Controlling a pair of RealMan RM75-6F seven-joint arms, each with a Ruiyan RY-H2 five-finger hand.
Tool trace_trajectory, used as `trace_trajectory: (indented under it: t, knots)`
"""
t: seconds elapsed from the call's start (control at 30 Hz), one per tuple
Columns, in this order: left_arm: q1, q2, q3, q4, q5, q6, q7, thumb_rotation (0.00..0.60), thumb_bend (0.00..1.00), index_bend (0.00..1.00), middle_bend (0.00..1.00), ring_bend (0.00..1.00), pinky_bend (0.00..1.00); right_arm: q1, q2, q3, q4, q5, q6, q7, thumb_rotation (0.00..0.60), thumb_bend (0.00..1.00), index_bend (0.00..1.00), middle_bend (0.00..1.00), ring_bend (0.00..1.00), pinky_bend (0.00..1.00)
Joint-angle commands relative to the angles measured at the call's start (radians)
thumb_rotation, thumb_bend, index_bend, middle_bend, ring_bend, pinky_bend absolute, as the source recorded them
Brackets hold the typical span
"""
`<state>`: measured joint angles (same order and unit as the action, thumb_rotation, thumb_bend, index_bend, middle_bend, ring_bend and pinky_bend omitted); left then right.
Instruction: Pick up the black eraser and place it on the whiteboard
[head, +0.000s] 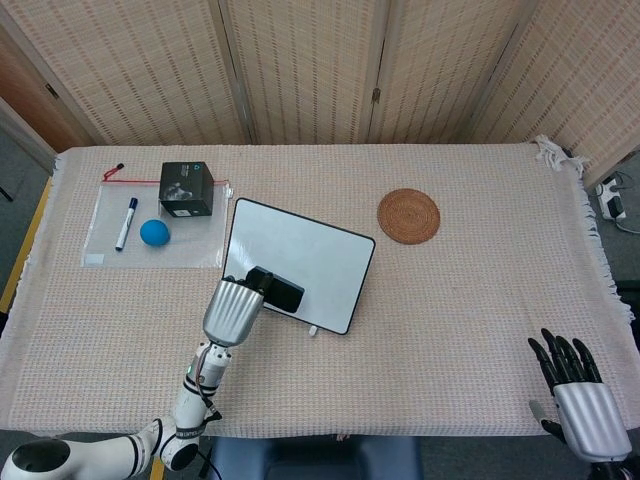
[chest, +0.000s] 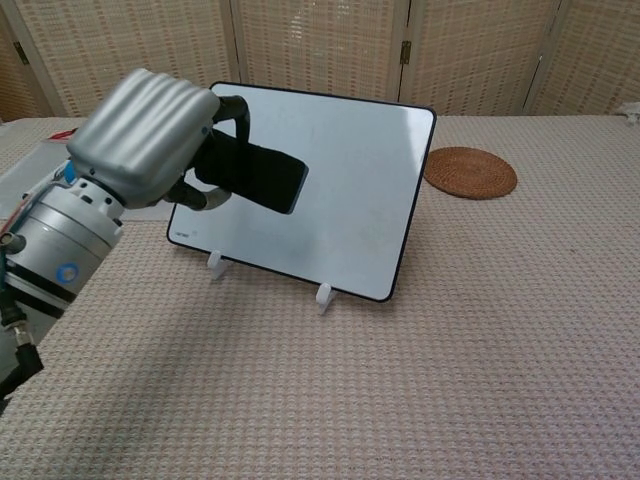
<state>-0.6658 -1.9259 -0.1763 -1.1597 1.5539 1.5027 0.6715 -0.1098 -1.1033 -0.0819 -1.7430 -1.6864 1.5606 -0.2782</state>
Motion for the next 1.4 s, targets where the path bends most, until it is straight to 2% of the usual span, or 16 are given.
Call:
trace_trajectory:
  t: [0.03,0.5,0.67,0.8,1.07,1.4]
  knots:
    - [-0.029,-0.045,-0.026,0.057,-0.008,-0.024,0.011,0.6,0.51,0.66,1.0,1.0,1.0,0.002,0.005,0.001,-0.002,0.005,-0.004,0.007,0.6,0.31,0.0,0.0,0.0,0.0]
    - [-0.093,-0.152,-0.092,0.25,-0.088,-0.126,0.009,0.6,0.5,0.66,1.0,1.0,1.0,0.012,0.024,0.014,-0.011,0.041,-0.02,0.041,0.6,0.31,0.0,0.0,0.0,0.0]
    - [-0.103,-0.169,-0.093,0.283,-0.091,-0.129,-0.007,0.6,0.49,0.63,1.0,1.0,1.0,0.012,0.028,0.015,-0.013,0.049,-0.02,0.046,0.6,0.31,0.0,0.0,0.0,0.0]
    - [-0.108,-0.182,-0.089,0.303,-0.096,-0.136,-0.009,0.6,0.44,0.59,1.0,1.0,1.0,0.01,0.028,0.015,-0.013,0.048,-0.014,0.048,0.6,0.31,0.0,0.0,0.0,0.0]
    - [-0.11,-0.188,-0.092,0.312,-0.107,-0.136,-0.007,0.6,0.35,0.48,1.0,1.0,1.0,0.009,0.03,0.015,-0.012,0.049,-0.012,0.052,0.6,0.31,0.0,0.0,0.0,0.0]
    - [-0.095,-0.166,-0.078,0.249,-0.122,-0.15,0.027,0.6,0.26,0.39,1.0,1.0,1.0,0.004,0.028,0.012,-0.012,0.038,0.0,0.049,0.6,0.31,0.0,0.0,0.0,0.0]
